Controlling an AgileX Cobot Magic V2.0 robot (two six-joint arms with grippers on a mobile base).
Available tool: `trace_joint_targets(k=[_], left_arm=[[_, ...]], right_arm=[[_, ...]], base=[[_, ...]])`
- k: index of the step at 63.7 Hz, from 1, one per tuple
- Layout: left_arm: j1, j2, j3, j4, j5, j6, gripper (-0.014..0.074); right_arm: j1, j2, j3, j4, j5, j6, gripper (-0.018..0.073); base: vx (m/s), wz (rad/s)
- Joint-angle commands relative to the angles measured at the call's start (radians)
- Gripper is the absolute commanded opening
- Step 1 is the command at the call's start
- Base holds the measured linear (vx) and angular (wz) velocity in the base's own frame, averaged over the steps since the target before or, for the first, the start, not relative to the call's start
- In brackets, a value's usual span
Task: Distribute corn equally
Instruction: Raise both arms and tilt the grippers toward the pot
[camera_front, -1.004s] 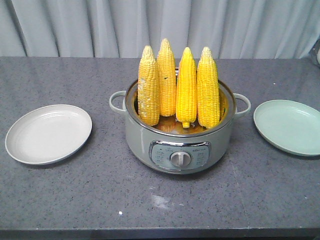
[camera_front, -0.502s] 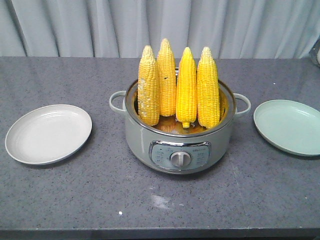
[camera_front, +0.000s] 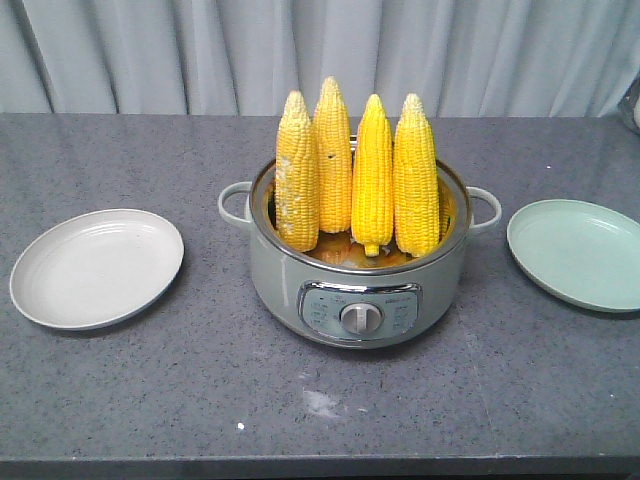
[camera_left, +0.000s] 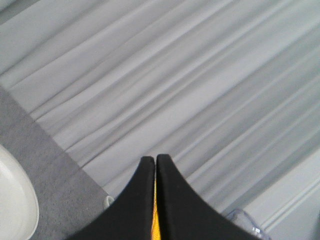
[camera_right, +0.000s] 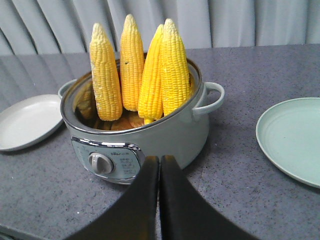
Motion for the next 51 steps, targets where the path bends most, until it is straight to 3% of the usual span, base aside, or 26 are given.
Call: trace_joint_targets(k=[1,9,18,32,41,51], left_arm=[[-0.003,0.028,-0.103,0.004,0.062,0.171,-0.0006],[-0.003,0.135,-0.194,0.001,0.231,0.335,-0.0006],[-0.003,0.271,-0.271,0.001,0.368,0.458,-0.0003],[-0.003,0.425,-0.351,0.000,0.439,0.583,0.0046],[-0.003,0.492,-0.362,-0.021,0.440,0.583,0.0162],[-0.003,0.544,-0.362,-0.079,0.440,0.583,0.0366]], right_arm=[[-0.006,0.065,-0.074,0.012,-0.051,-0.066,-0.0003],[-0.006,0.093,-0.083,0.031,-0.160,-0.077,-0.0003],[-0.006,0.091,-0.083,0.049,-0.181,-0.095,-0.0003],[-0.006,0.091,-0.083,0.049,-0.124,-0.208,0.0045],[-0.006,0.091,-0.083,0.049,-0.109,-0.234,0.0182],[-0.006,0.091,-0.082,0.049,-0.126,-0.243,0.0424]], base=[[0.00,0.00],[0.00,0.00],[0.00,0.00],[0.00,0.00],[0.00,0.00],[0.00,0.00]])
